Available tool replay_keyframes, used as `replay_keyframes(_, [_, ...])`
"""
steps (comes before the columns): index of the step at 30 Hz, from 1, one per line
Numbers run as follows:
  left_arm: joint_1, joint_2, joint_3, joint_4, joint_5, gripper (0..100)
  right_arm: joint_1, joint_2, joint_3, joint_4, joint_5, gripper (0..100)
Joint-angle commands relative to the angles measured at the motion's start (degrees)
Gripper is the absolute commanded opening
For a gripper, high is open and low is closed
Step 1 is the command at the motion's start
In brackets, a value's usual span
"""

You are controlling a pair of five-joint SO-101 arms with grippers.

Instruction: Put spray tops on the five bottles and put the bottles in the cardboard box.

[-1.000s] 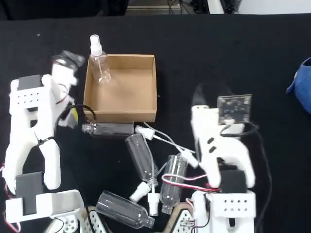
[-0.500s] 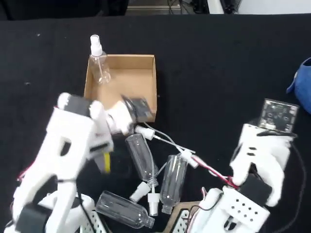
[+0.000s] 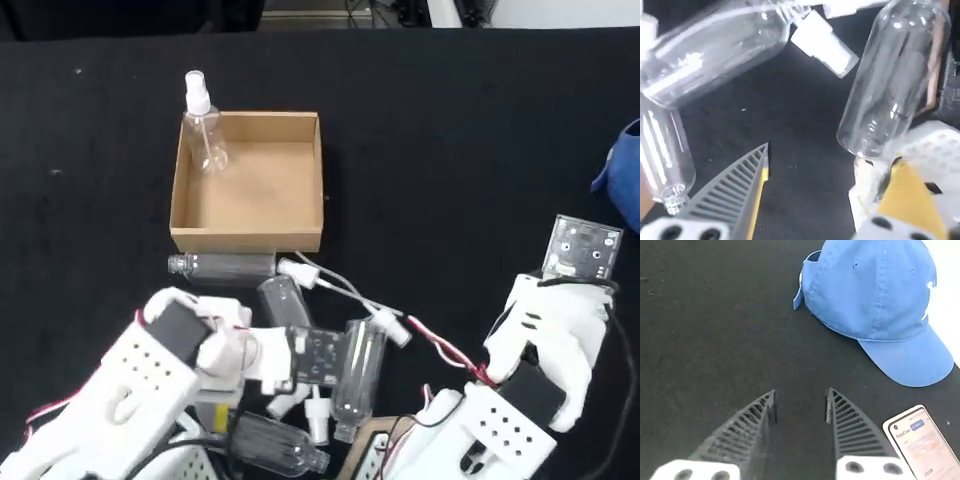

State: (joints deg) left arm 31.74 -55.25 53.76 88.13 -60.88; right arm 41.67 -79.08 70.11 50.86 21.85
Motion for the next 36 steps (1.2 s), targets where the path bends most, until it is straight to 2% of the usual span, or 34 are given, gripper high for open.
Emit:
replay_keyframes(1, [0.84, -4.04, 1.89, -3.52, 3.52, 25, 1.41, 1.01, -0.13, -1.41, 0.18, 13.4])
replay_keyframes(9, [7.96, -4.75, 7.87, -4.66, 5.36, 25, 0.97, 1.01, -0.4, -1.76, 0.09, 13.4])
replay_keyframes(14, [11.56, -4.84, 10.59, -8.26, 5.54, 25, 1.14, 1.01, -0.48, -1.76, 0.09, 13.4])
replay_keyframes(19, [14.99, -4.31, 13.23, -13.89, 10.29, 25, 1.05, 1.01, -0.31, -1.76, 0.09, 13.4])
replay_keyframes(25, [20.35, -4.31, 16.31, -15.03, 14.15, 25, 0.97, 0.57, -0.66, -1.76, 0.09, 13.4])
replay_keyframes(32, [21.23, -4.84, 20.35, -20.48, 16.0, 25, 0.97, 0.57, -0.66, -1.76, 0.09, 13.4])
replay_keyframes(36, [21.23, -4.84, 21.05, -20.31, 16.0, 21, 0.97, 0.57, -0.66, -1.85, 0.09, 13.6])
